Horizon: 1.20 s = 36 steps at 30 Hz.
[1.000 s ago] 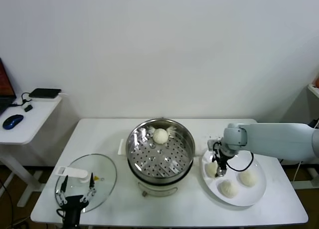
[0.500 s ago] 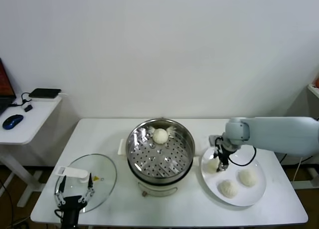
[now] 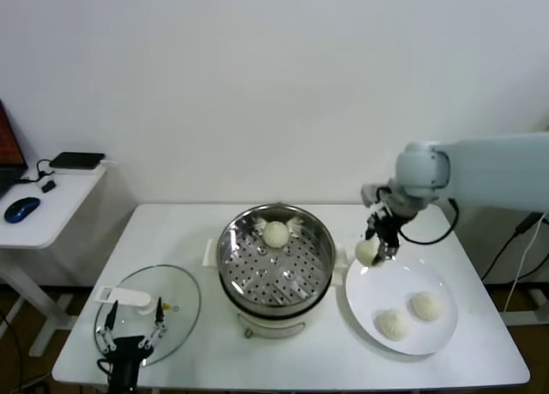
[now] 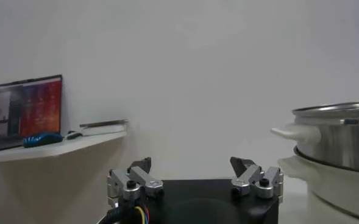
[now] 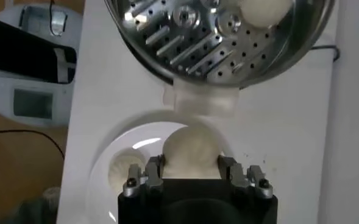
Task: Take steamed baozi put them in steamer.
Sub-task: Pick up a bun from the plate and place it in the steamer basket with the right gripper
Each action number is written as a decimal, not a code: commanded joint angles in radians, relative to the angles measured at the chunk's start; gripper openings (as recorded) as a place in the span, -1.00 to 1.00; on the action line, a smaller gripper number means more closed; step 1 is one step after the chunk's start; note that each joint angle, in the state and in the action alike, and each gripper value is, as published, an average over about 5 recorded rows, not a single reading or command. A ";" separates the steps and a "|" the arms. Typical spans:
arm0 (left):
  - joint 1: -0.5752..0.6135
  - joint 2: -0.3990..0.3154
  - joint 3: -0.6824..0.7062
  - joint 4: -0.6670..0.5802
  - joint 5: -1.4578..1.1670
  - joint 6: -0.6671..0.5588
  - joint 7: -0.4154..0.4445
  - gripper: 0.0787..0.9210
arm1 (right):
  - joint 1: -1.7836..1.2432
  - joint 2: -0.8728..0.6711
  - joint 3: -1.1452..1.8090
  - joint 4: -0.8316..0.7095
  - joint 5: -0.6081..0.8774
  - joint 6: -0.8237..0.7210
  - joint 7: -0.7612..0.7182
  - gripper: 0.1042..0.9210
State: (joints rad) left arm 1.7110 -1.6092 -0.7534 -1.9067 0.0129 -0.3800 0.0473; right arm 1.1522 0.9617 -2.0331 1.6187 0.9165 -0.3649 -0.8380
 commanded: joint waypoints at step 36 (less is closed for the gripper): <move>-0.002 -0.016 -0.002 0.008 0.005 -0.005 0.002 0.77 | -0.380 0.552 0.313 -0.359 0.119 -0.216 0.140 0.20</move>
State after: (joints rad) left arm 1.7104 -1.6092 -0.7551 -1.9033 0.0167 -0.3843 0.0498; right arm 0.8543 1.4619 -1.7374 1.3550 1.0525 -0.5711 -0.7094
